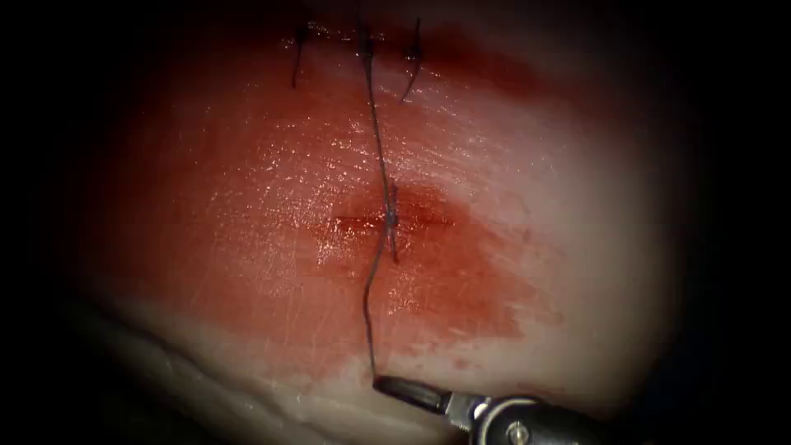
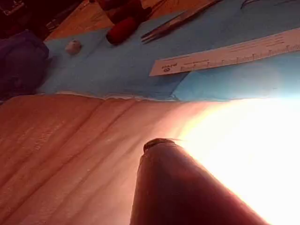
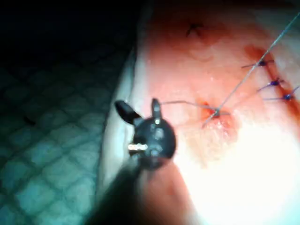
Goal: Wound Closure
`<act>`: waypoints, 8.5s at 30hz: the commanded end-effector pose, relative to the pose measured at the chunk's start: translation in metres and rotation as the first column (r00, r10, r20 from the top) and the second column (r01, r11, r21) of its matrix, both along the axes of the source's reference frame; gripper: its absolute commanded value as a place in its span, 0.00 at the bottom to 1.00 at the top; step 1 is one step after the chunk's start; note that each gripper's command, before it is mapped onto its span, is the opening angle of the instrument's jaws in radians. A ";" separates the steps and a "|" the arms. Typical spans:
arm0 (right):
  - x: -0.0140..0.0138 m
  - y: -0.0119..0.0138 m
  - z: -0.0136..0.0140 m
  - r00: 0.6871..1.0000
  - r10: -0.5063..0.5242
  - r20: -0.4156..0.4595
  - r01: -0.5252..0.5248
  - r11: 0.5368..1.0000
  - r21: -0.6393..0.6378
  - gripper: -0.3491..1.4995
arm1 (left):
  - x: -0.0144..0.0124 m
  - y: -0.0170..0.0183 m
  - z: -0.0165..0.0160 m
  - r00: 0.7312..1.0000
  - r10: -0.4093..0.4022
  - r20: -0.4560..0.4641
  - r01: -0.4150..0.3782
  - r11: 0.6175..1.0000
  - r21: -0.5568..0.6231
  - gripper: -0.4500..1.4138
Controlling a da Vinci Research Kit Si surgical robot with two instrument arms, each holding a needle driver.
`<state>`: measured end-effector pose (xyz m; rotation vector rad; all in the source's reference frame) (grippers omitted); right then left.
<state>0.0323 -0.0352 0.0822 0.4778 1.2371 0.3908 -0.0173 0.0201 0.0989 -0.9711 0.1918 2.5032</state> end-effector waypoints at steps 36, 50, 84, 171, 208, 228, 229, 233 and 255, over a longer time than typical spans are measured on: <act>0.0031 0.0152 0.0098 0.922 0.336 0.193 -0.332 0.942 -0.052 0.94 | -0.0024 -0.0093 -0.0082 0.994 0.016 0.111 -0.015 1.000 -0.014 0.00; 0.0059 0.0144 0.0115 0.932 0.315 0.179 -0.311 0.949 -0.053 0.94 | -0.0026 -0.0095 -0.0085 0.994 0.021 0.107 -0.019 1.000 -0.021 0.00; 0.0063 0.0139 0.0121 0.970 0.221 0.099 -0.221 0.975 -0.017 0.40 | -0.0025 -0.0095 -0.0091 0.994 0.022 0.110 -0.020 1.000 -0.024 0.00; -0.0171 0.0185 0.0017 0.872 0.442 0.211 -0.421 0.896 -0.142 0.92 | -0.0195 -0.0205 0.0191 0.984 0.122 0.131 -0.144 0.975 0.171 0.67; -0.0163 0.0182 0.0016 0.877 0.437 0.202 -0.416 0.899 -0.137 0.96 | -0.0157 -0.0360 0.0072 0.752 0.629 0.196 -0.659 0.707 0.257 0.38; -0.0159 0.0180 0.0018 0.878 0.436 0.197 -0.416 0.899 -0.137 0.96 | -0.0187 -0.0435 0.0127 0.622 0.783 -0.025 -0.726 0.588 0.358 0.56; -0.0159 0.0180 0.0018 0.879 0.435 0.195 -0.414 0.900 -0.136 0.96 | -0.0188 -0.0434 0.0130 0.622 0.782 -0.027 -0.725 0.589 0.358 0.56; -0.0157 0.0179 0.0019 0.880 0.434 0.194 -0.414 0.900 -0.136 0.96 | -0.0195 -0.0443 0.0149 0.626 0.778 -0.050 -0.718 0.600 0.354 0.55; -0.0148 0.0172 0.0027 0.911 0.386 0.145 -0.371 0.921 -0.116 0.94 | -0.0175 -0.0434 0.0138 0.658 0.753 -0.009 -0.722 0.635 0.276 0.00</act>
